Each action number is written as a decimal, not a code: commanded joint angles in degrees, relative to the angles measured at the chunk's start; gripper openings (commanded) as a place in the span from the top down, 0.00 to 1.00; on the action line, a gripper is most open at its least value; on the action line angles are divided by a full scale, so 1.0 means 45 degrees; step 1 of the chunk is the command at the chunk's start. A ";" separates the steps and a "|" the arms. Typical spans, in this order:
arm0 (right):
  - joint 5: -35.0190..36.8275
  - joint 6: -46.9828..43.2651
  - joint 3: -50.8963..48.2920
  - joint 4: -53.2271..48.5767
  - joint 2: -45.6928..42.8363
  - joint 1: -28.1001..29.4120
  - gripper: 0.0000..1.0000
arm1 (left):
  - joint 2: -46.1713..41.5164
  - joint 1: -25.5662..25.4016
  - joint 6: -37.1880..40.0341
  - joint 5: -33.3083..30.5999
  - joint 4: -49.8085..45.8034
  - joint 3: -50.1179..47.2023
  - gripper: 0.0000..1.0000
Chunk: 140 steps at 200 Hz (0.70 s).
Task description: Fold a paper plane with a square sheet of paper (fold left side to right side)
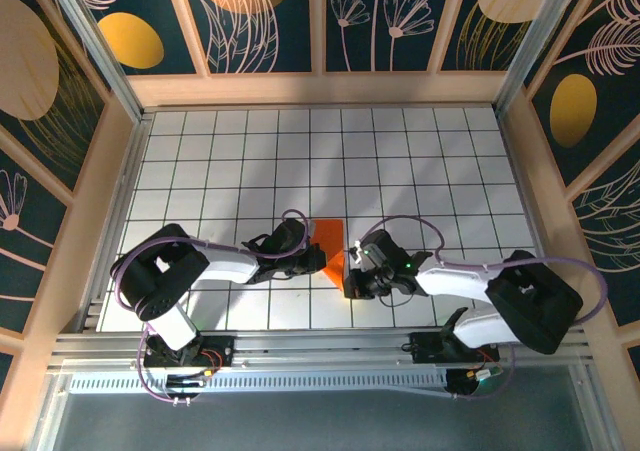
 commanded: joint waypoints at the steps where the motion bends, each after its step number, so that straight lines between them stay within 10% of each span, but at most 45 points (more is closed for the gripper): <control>1: -0.0044 -0.0186 0.0371 -0.1771 -0.1040 0.0021 1.00 | 0.0230 0.0053 0.0029 -0.0729 -0.1124 -0.0027 1.00; 140: 0.0737 0.0335 0.1426 0.0657 0.0755 -0.0111 1.00 | 0.0316 0.0057 0.0014 -0.0586 -0.1010 0.0014 1.00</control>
